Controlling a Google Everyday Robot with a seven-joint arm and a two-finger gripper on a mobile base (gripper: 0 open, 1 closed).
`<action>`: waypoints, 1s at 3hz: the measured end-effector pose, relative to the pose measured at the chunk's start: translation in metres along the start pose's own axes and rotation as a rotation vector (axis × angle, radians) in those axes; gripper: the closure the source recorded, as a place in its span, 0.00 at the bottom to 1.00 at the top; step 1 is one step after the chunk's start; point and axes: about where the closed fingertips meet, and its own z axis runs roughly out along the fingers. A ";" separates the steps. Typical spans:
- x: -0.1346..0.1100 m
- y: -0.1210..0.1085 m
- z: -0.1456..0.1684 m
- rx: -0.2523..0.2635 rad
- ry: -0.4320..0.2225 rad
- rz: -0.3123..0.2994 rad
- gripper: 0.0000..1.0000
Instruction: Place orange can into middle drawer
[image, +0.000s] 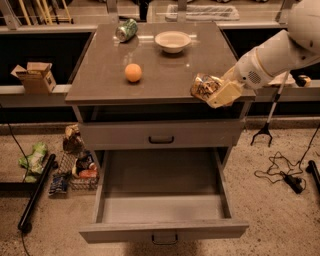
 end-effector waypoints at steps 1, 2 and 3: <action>0.002 0.000 0.002 -0.003 -0.004 0.012 1.00; 0.024 0.015 0.005 -0.005 -0.016 0.072 1.00; 0.058 0.048 0.007 0.012 -0.038 0.151 1.00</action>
Offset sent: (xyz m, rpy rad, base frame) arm -0.0695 -0.0338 -0.0639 0.1220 0.1072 -0.1785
